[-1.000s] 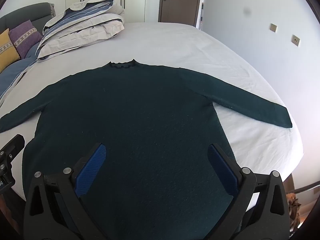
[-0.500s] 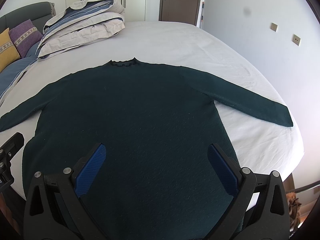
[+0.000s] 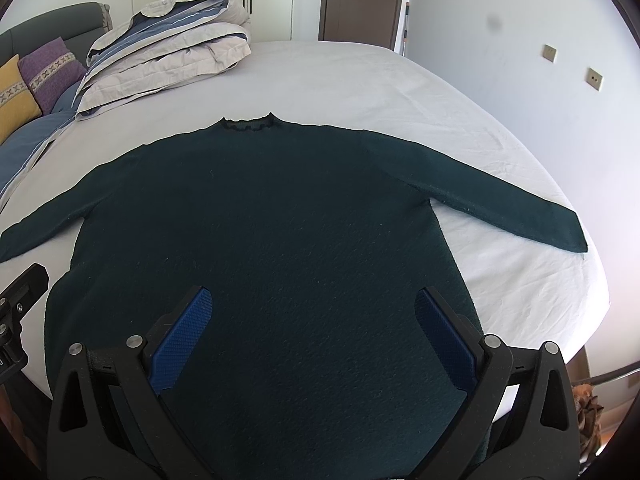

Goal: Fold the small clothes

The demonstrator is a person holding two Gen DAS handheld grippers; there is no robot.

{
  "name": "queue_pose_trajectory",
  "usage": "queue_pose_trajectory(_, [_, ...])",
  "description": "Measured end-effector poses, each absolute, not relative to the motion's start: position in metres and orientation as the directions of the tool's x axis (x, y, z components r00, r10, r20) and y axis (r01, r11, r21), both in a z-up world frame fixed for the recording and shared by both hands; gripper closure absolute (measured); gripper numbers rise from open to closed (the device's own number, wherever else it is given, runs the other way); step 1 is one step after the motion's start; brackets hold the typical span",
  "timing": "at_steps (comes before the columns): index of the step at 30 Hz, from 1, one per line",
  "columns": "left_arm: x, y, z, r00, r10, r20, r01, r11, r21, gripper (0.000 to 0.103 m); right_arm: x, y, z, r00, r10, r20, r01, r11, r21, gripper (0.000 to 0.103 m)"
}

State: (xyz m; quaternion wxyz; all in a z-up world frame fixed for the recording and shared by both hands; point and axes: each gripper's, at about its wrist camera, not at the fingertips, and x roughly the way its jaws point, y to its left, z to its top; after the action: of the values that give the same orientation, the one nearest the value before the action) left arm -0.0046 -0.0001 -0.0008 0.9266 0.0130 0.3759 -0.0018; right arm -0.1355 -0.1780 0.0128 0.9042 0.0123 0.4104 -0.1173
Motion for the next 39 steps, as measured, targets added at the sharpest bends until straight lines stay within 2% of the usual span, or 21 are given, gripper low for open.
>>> queue_pose_trajectory(39, [-0.0056,0.0048,0.0,0.717,0.009,-0.697,0.007,1.0,0.02,0.0,-0.1344,-0.1733,0.0078,0.624,-0.195,-0.757,0.216,0.974,-0.073,0.0])
